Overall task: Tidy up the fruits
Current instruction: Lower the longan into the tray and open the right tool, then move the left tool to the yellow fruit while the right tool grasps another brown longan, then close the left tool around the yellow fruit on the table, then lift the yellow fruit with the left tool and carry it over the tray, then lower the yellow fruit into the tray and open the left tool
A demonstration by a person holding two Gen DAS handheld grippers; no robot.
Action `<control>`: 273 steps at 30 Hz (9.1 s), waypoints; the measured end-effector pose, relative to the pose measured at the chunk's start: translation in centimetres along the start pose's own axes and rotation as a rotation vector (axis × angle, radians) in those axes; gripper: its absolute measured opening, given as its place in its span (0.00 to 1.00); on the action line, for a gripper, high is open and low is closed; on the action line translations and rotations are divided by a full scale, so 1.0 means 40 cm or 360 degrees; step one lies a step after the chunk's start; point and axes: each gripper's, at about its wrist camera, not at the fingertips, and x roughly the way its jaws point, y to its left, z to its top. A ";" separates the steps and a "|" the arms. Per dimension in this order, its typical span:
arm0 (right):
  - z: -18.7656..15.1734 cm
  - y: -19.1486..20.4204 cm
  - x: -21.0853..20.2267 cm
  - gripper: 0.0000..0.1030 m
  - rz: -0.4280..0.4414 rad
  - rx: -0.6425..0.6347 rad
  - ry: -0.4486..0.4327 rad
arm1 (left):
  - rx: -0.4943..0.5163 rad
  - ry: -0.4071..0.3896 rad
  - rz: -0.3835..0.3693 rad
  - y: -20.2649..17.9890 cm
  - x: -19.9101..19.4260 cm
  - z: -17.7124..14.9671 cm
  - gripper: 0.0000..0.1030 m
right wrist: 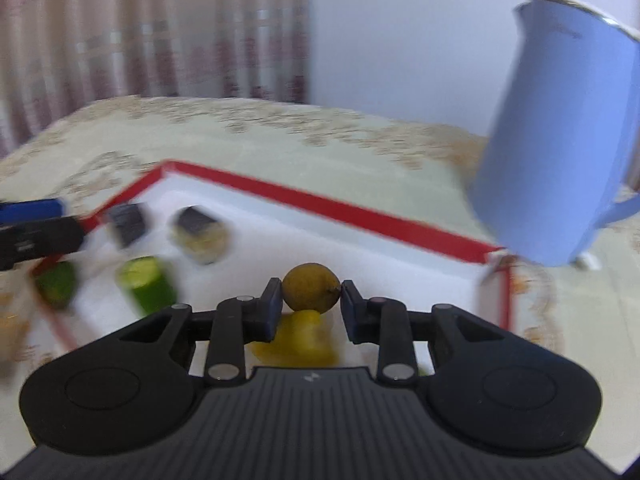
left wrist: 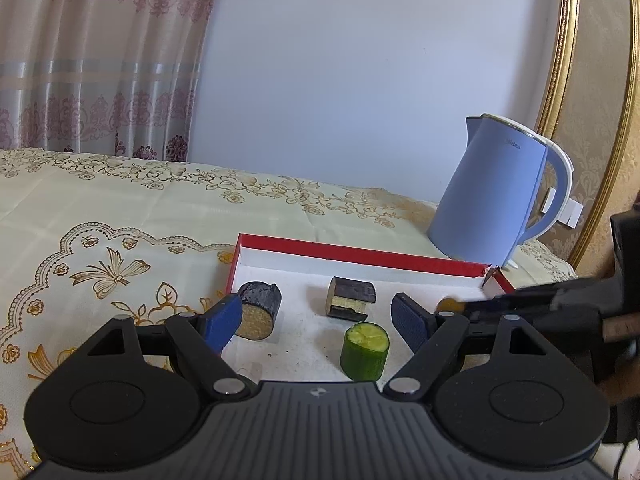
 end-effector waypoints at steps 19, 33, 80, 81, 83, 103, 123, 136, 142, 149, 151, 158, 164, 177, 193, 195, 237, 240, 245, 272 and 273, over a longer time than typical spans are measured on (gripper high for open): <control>-0.036 -0.036 -0.018 0.28 -0.0201 -0.0058 0.0042 | 0.0014 0.0005 0.0010 -0.008 0.005 -0.002 0.79; -0.084 -0.017 -0.034 0.54 -0.0309 0.0019 -0.0079 | 0.0043 0.0008 0.0020 -0.017 0.007 -0.007 0.79; -0.297 0.200 -0.260 0.36 0.0117 -0.0007 -0.0081 | 0.0217 -0.0016 0.0126 -0.077 -0.344 -0.153 0.97; -0.296 0.197 -0.252 0.35 0.0115 -0.0008 -0.0074 | 0.0220 -0.0008 0.0123 -0.080 -0.341 -0.156 0.97; -0.295 0.201 -0.247 0.35 0.0124 -0.0014 -0.0072 | 0.0230 0.0009 0.0114 -0.087 -0.336 -0.162 0.97; -0.292 0.203 -0.255 0.23 0.0124 -0.0048 -0.0112 | 0.0265 0.0074 0.0108 -0.104 -0.332 -0.197 0.97; -0.375 0.012 -0.343 0.23 -0.0050 0.0223 -0.0193 | 0.0406 0.0311 -0.0086 -0.267 -0.259 -0.309 0.83; -0.376 0.010 -0.341 0.23 0.0005 0.0232 -0.0192 | 0.0488 0.0352 -0.0036 -0.290 -0.245 -0.322 0.70; -0.375 0.008 -0.340 0.23 0.0009 0.0232 -0.0185 | 0.0499 0.0344 -0.0018 -0.293 -0.248 -0.321 0.57; -0.375 0.009 -0.339 0.23 0.0016 0.0231 -0.0174 | 0.0518 0.0337 -0.0008 -0.291 -0.251 -0.321 0.52; -0.375 0.009 -0.338 0.23 0.0014 0.0231 -0.0175 | 0.0530 0.0330 -0.0009 -0.290 -0.254 -0.323 0.52; -0.376 0.009 -0.336 0.23 0.0021 0.0233 -0.0170 | 0.0553 0.0315 -0.0018 -0.284 -0.262 -0.327 0.52; -0.375 0.008 -0.333 0.23 0.0026 0.0234 -0.0167 | 0.0557 0.0315 -0.0044 -0.285 -0.263 -0.328 0.47; -0.375 0.007 -0.331 0.23 0.0033 0.0238 -0.0168 | 0.0551 0.0310 -0.0066 -0.274 -0.266 -0.326 0.43; -0.375 0.004 -0.333 0.23 0.0049 0.0246 -0.0169 | 0.0556 0.0221 0.0001 -0.231 -0.264 -0.229 0.43; -0.376 0.004 -0.334 0.23 0.0048 0.0249 -0.0172 | 0.0550 0.0182 0.0026 -0.222 -0.248 -0.189 0.43; -0.376 0.002 -0.327 0.24 0.0057 0.0250 -0.0148 | 0.0261 0.0208 0.0125 -0.107 0.086 -0.074 0.43; -0.376 0.002 -0.327 0.24 0.0053 0.0247 -0.0147 | 0.0252 0.0176 0.0103 -0.106 0.072 -0.071 0.43; -0.376 0.006 -0.325 0.24 0.0043 0.0234 -0.0145 | 0.0272 0.0087 0.0092 -0.110 0.044 -0.059 0.43; -0.373 0.021 -0.323 0.24 -0.0008 0.0164 -0.0131 | 0.0317 0.0197 0.0106 -0.112 0.085 -0.080 0.44; -0.374 0.022 -0.322 0.24 -0.0012 0.0160 -0.0129 | 0.0316 0.0197 0.0105 -0.113 0.085 -0.080 0.44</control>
